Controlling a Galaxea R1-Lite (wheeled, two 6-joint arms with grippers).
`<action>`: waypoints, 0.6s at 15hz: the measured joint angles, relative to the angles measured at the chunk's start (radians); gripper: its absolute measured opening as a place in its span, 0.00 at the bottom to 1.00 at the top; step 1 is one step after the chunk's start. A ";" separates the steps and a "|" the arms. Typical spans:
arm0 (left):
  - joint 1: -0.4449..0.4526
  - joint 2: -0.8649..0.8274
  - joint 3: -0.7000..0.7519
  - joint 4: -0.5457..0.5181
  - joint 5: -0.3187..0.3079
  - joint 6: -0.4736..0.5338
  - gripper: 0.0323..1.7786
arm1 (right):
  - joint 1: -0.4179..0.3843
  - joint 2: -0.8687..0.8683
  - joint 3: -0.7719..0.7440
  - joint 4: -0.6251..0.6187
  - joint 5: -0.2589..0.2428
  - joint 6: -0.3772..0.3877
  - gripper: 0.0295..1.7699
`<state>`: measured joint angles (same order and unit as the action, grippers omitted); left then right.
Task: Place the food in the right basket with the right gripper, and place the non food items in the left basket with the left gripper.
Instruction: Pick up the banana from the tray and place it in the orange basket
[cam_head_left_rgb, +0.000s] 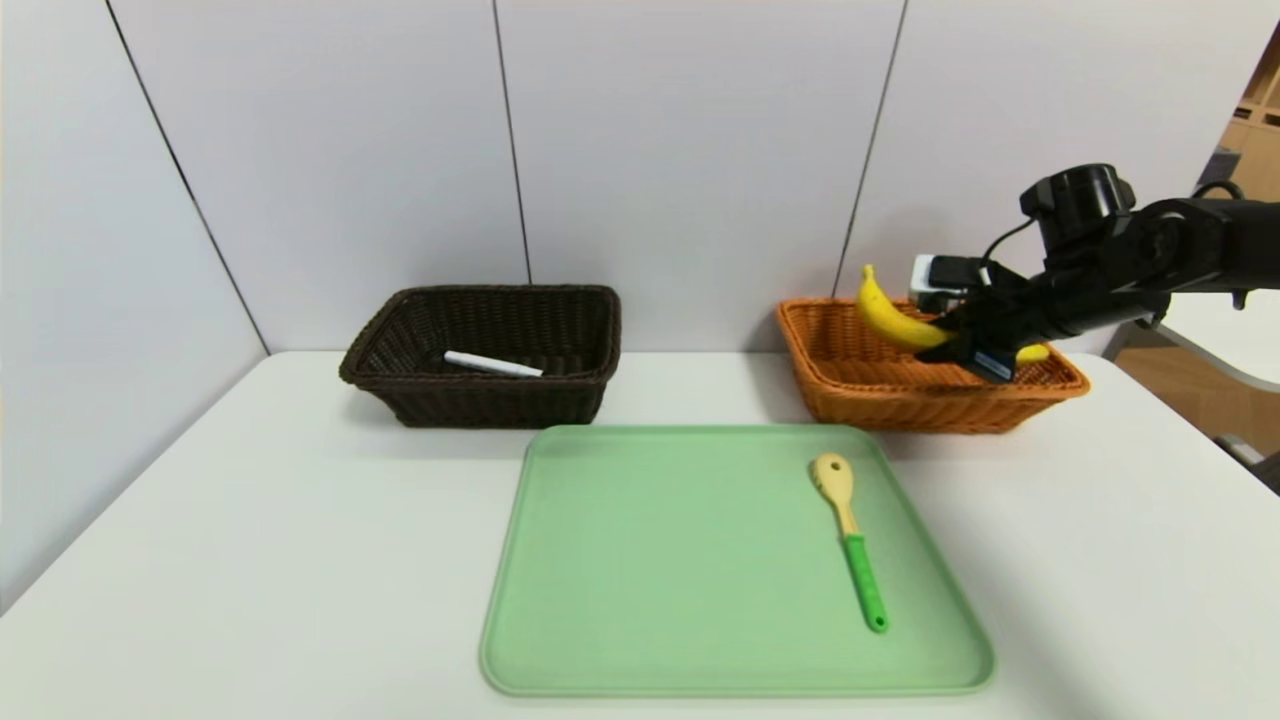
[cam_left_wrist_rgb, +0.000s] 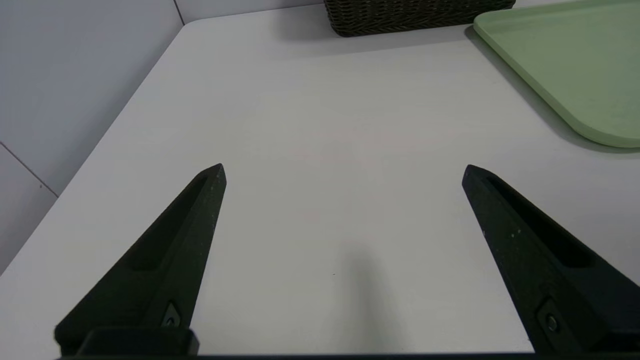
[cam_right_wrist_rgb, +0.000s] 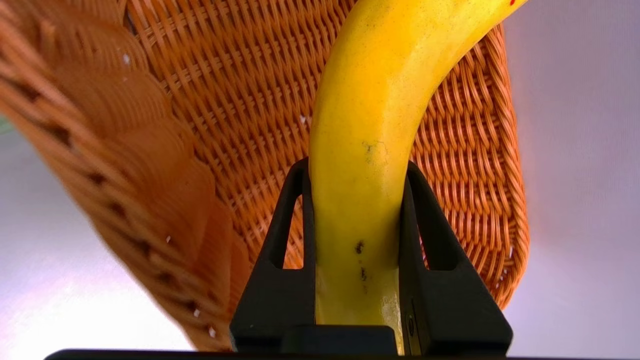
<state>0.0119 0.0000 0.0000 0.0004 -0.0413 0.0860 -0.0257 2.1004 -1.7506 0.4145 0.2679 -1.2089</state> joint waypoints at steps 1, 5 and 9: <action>0.000 0.000 0.000 0.000 0.000 0.000 0.95 | -0.002 0.014 -0.012 0.000 0.000 0.000 0.30; 0.000 0.000 0.000 0.000 0.000 0.000 0.95 | -0.006 0.050 -0.037 0.000 -0.002 0.004 0.56; 0.000 0.000 0.000 0.000 0.000 0.000 0.95 | 0.002 0.053 -0.061 0.004 -0.003 0.018 0.73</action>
<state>0.0119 0.0000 0.0000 0.0000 -0.0409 0.0855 -0.0238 2.1538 -1.8117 0.4185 0.2649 -1.1911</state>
